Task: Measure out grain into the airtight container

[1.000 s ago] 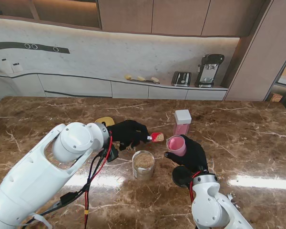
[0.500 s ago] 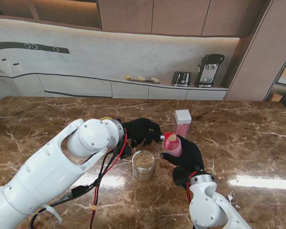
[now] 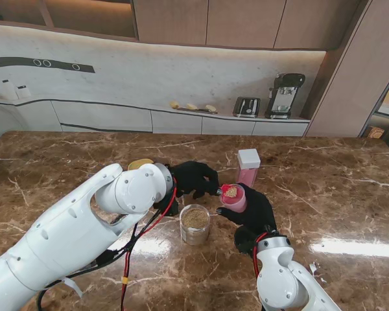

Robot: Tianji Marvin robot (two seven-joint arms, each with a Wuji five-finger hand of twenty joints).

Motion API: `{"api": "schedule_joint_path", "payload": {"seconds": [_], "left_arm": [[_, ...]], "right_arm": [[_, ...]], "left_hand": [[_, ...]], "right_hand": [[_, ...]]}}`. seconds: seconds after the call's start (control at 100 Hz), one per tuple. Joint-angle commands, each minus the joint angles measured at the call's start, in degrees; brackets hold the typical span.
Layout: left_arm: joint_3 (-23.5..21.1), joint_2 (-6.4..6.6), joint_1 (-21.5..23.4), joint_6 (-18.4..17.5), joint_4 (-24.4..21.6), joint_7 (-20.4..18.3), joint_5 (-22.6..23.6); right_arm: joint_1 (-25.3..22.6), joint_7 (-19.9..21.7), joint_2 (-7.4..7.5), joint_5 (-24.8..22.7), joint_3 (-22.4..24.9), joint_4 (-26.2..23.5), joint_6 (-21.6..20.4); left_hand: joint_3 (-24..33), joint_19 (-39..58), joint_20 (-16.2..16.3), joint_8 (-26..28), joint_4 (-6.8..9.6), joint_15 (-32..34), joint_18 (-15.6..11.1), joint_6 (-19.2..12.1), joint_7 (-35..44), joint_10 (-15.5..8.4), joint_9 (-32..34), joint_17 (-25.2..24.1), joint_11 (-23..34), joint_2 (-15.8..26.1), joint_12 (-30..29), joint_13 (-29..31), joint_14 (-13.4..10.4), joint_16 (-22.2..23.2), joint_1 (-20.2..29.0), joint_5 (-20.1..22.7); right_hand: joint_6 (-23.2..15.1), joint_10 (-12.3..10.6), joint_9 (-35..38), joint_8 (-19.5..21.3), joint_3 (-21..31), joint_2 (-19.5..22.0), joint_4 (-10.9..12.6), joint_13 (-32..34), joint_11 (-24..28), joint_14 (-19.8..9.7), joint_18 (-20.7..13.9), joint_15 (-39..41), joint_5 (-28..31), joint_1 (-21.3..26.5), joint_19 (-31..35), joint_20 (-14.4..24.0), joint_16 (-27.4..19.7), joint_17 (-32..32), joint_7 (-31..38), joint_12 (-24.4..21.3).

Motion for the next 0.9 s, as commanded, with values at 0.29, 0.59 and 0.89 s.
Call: {"api": "schedule_joint_path", "payload": {"seconds": [0.29, 0.59, 0.89], "left_arm": [[1.2, 0.61, 1.4, -8.5, -2.6, 2.9, 14.9], [3.0, 0.67, 1.5, -19.7, -0.6, 8.5, 30.6], [2.9, 0.99, 1.8, -25.6, 0.7, 13.3, 40.4]], "right_arm": [[-0.2, 0.8, -0.21, 0.3, -0.1, 0.1, 0.4], [0.2, 1.0, -0.21, 0.5, -0.5, 0.3, 0.2], [0.1, 1.0, -0.20, 0.5, -0.4, 0.2, 0.4]], "left_hand": [[-1.6, 4.4, 0.6, 0.9, 1.39, 6.6, 0.4, -2.4, 0.4, -3.1, 3.5, 1.7, 1.9, 2.5, 1.1, 2.6, -1.4, 0.3, 1.6, -0.2], [-1.6, 4.5, 0.1, 0.8, 1.24, 6.9, 0.1, -3.5, 0.9, -3.9, 4.1, 2.6, 1.9, 2.3, 1.1, 2.6, -1.8, 0.2, 1.0, -0.1], [-1.5, 4.6, -0.5, 0.6, 1.09, 7.1, -0.7, -4.4, 1.3, -4.7, 4.3, 3.0, 1.7, 2.3, 1.1, 2.7, -2.6, -0.1, 0.6, -0.3]], "right_hand": [[-5.8, -3.4, 2.8, 0.1, 10.0, 9.9, -0.4, 1.2, 1.5, -1.7, -0.7, 1.0, 3.7, 6.4, 1.5, -1.0, 0.2, 0.1, 4.8, 1.0], [-5.8, -3.5, 2.8, 0.1, 10.0, 9.9, -0.4, 1.1, 1.5, -1.8, -0.8, 0.9, 3.6, 6.4, 1.5, -1.1, 0.2, 0.1, 4.8, 1.0], [-5.8, -3.5, 2.7, 0.1, 10.0, 9.8, -0.4, 1.1, 1.5, -1.7, -0.8, 0.9, 3.5, 6.4, 1.5, -1.1, 0.2, 0.1, 4.8, 0.9]]}}
